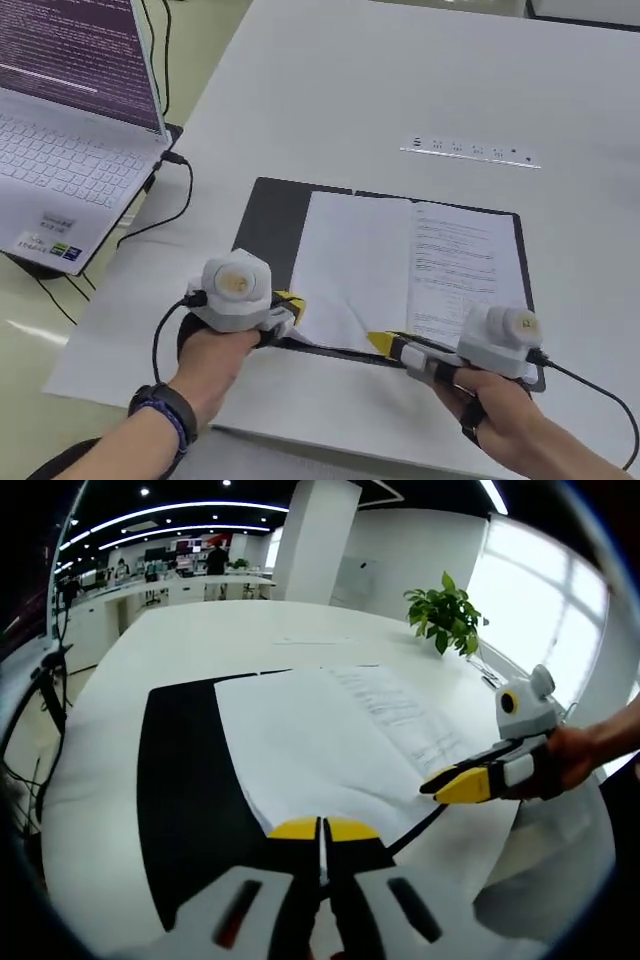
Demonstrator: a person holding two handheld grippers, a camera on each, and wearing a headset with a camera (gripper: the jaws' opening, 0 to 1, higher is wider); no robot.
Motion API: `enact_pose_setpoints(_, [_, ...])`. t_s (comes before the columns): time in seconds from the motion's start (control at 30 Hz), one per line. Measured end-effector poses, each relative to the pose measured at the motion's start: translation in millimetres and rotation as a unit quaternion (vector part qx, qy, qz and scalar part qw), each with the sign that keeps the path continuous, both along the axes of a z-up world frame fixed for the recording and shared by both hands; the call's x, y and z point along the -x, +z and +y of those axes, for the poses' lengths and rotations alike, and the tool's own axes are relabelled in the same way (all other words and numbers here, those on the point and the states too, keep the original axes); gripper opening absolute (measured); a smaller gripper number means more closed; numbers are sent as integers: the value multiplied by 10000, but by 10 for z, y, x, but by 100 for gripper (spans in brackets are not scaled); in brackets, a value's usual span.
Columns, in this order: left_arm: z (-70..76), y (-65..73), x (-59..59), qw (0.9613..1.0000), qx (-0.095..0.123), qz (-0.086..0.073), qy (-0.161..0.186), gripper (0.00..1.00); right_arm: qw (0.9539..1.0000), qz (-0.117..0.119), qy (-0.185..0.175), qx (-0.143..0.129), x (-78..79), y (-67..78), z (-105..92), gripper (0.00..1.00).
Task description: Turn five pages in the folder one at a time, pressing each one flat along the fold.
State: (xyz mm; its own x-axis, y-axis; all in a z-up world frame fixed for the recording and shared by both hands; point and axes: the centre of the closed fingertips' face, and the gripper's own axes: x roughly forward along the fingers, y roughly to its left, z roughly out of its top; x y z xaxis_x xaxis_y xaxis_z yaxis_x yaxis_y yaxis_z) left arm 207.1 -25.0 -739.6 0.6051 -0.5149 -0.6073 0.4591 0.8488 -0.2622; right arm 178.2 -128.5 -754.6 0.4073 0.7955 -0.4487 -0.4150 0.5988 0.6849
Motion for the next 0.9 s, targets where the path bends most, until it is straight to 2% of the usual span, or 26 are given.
enact_pose_setpoints(0.07, [-27, 2, -37, 10000, 27, 20, 25, 0, 10000, 23, -18, 2, -10, -14, -23, 22])
enact_pose_setpoints(0.17, [-44, -67, -69, 9999, 36, 126, 50, 0, 10000, 46, 45, 57, -26, -36, -46, 21])
enact_pose_setpoints(0.37, [-52, -258, -4, 9994, -71, 351, 33, 0, 9999, 1, 97, 64, -102, 0, -93, 21])
enact_pose_setpoints(0.43, [-19, -367, 52, 9986, -222, 482, 3, 0, 9999, -4, 103, 62, -109, 15, -91, 21])
enact_pose_setpoints(0.53, [110, -582, 184, 9939, -713, 843, -16, 0, 9999, -15, 125, 72, -158, 16, -109, 20])
enact_pose_setpoints(0.57, [59, -445, -1, 9986, -485, 197, 43, 0, 9999, -18, 133, 72, -171, 16, -112, 19])
enact_pose_setpoints(0.6, [69, -495, 93, 9967, -582, 562, 41, 0, 9999, -23, 138, 79, -195, 13, -119, 19])
enact_pose_setpoints(0.63, [75, -496, 109, 9954, -770, 566, -66, 0, 9999, -25, 139, 86, -210, 9, -124, 18])
enact_pose_setpoints(0.67, [63, -483, 127, 9925, -1088, 428, -351, 0, 9999, -20, 133, 93, -238, -4, -133, 18])
enact_pose_setpoints(0.73, [44, -493, 132, 9889, -1347, 355, -511, 0, 9999, 6, 107, 98, -280, -17, -140, 17])
enact_pose_setpoints(0.8, [28, -487, 136, 9891, -1336, 371, -502, 0, 9999, -4, 114, 116, -310, -15, -135, 17])
enact_pose_setpoints(0.9, [64, -503, 128, 9914, -1166, 449, -380, 0, 9998, -46, 137, 145, -399, -11, -129, 16])
